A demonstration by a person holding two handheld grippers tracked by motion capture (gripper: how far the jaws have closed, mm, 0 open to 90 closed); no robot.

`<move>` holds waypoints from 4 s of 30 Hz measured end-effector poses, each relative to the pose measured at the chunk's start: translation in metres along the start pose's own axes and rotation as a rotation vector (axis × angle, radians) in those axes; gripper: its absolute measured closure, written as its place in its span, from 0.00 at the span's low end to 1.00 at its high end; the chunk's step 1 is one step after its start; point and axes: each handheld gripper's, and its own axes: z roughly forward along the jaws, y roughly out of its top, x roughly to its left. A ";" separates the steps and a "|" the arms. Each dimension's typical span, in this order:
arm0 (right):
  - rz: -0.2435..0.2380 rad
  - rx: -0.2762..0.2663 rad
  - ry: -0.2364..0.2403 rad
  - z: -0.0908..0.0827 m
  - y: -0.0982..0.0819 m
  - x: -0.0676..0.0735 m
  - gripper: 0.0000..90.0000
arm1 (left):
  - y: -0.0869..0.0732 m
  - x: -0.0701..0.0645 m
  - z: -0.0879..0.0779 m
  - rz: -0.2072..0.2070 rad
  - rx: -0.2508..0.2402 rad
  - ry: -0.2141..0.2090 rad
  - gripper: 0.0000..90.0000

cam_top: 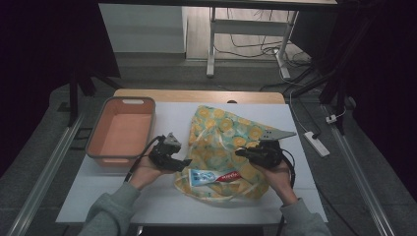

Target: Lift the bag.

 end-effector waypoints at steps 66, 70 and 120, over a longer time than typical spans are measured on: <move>-0.158 -0.057 -0.188 -0.085 0.012 0.058 1.00 | -0.013 0.024 -0.119 -0.106 -0.315 -0.363 0.98; -0.155 -0.128 -0.183 -0.090 0.026 0.056 1.00 | -0.009 0.017 -0.142 -0.078 -0.393 -0.345 0.98; 0.056 -0.037 -0.199 0.012 0.050 -0.063 0.86 | 0.027 0.074 -0.052 -0.188 -0.274 -0.153 0.90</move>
